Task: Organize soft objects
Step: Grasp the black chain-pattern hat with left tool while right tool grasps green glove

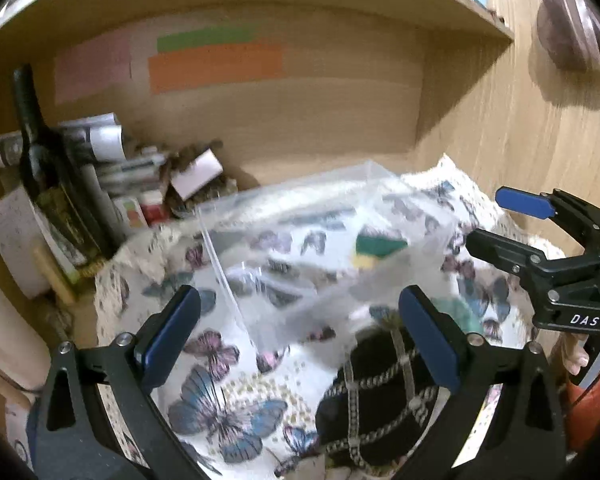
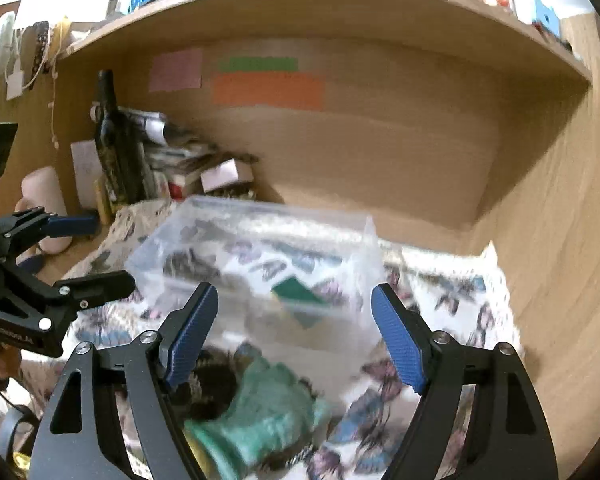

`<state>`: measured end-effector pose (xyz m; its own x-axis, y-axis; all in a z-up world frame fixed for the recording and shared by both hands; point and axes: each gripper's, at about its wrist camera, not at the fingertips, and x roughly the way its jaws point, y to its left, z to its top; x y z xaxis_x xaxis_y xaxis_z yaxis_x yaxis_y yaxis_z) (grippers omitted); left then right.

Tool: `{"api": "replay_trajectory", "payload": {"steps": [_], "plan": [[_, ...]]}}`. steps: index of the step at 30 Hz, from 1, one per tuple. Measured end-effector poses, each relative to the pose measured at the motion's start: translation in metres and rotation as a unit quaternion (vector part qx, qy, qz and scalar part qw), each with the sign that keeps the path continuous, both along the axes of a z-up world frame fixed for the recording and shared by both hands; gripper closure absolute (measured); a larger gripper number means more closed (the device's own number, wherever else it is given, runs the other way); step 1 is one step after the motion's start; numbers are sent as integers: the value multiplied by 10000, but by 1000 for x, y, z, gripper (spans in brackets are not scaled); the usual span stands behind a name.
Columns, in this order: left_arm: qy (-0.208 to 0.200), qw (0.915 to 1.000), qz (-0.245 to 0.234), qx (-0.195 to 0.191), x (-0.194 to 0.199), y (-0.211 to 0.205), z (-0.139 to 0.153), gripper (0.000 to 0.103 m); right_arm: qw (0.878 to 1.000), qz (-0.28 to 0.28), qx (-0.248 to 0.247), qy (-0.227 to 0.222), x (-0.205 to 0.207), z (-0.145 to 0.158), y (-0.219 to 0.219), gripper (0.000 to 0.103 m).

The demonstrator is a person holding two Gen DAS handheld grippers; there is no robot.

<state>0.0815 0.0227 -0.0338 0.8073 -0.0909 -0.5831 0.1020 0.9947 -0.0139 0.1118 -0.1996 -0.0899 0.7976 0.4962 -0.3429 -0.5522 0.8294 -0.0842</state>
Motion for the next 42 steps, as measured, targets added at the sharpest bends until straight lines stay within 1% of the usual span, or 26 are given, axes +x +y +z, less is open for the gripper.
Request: {"api": "replay_trajectory", "payload": {"steps": [3,6,10,12,15,17,18,19,20,21,23,24,25,26,27,28,29,31,33,36,42], "plan": [[136,9999,-25,12,-4,-1,-13,2,9995,72,68,302,1,-18,1,26],[293,9995,-83,11,-7,-1,-26,2,9983,22,88,580,3,-36,1,26],[626,9979,-148,-68,-5,-1,-45,2,9958,-26,175,895,6,-53,-3,26],[787,9967,-166,-146,-3,0,-54,2,9940,-47,183,1082,8,-61,-6,26],[1016,9940,-155,-375,0,3,-64,2,9915,-16,162,1292,9,-69,-8,26],[1139,9918,-169,-561,3,7,-68,5,9906,-11,139,1358,8,-72,-9,29],[1177,9910,-185,-613,4,7,-69,11,9903,-12,128,1382,8,-73,-10,31],[1239,9899,-236,-653,5,7,-71,18,9901,-5,112,1402,8,-73,-10,36],[1293,9889,-282,-679,6,6,-73,20,9896,22,91,1435,7,-75,-10,43],[1357,9875,-338,-722,7,4,-75,23,9892,39,78,1460,7,-76,-11,46],[1430,9856,-421,-797,8,2,-77,28,9888,59,12,1494,7,-78,-10,58],[1458,9846,-477,-834,9,1,-78,33,9890,40,-35,1480,6,-79,-9,59],[1484,9836,-544,-870,9,0,-78,41,9894,33,-62,1454,5,-80,-10,63],[1512,9822,-644,-913,9,-1,-78,45,9896,35,-71,1438,5,-80,-10,68],[1526,9813,-713,-933,9,-3,-77,55,9889,91,-51,1481,4,-80,-11,71],[1525,9807,-765,-952,10,-5,-76,66,9893,96,-61,1457,4,-80,-11,76],[1514,9805,-820,-947,9,-7,-76,73,9896,91,-61,1433,3,-79,-11,81],[1428,9824,-887,-819,6,-13,-74,84,9901,80,-64,1399,3,-79,-12,88],[1318,9848,-909,-666,2,-18,-71,90,9907,68,-37,1357,2,-78,-14,90],[1171,9879,-870,-528,-2,-20,-66,93,9918,44,-4,1279,0,-75,-17,91],[778,9931,-762,-433,-10,-17,-44,94,9952,-68,156,964,-7,-58,-23,92]]}}
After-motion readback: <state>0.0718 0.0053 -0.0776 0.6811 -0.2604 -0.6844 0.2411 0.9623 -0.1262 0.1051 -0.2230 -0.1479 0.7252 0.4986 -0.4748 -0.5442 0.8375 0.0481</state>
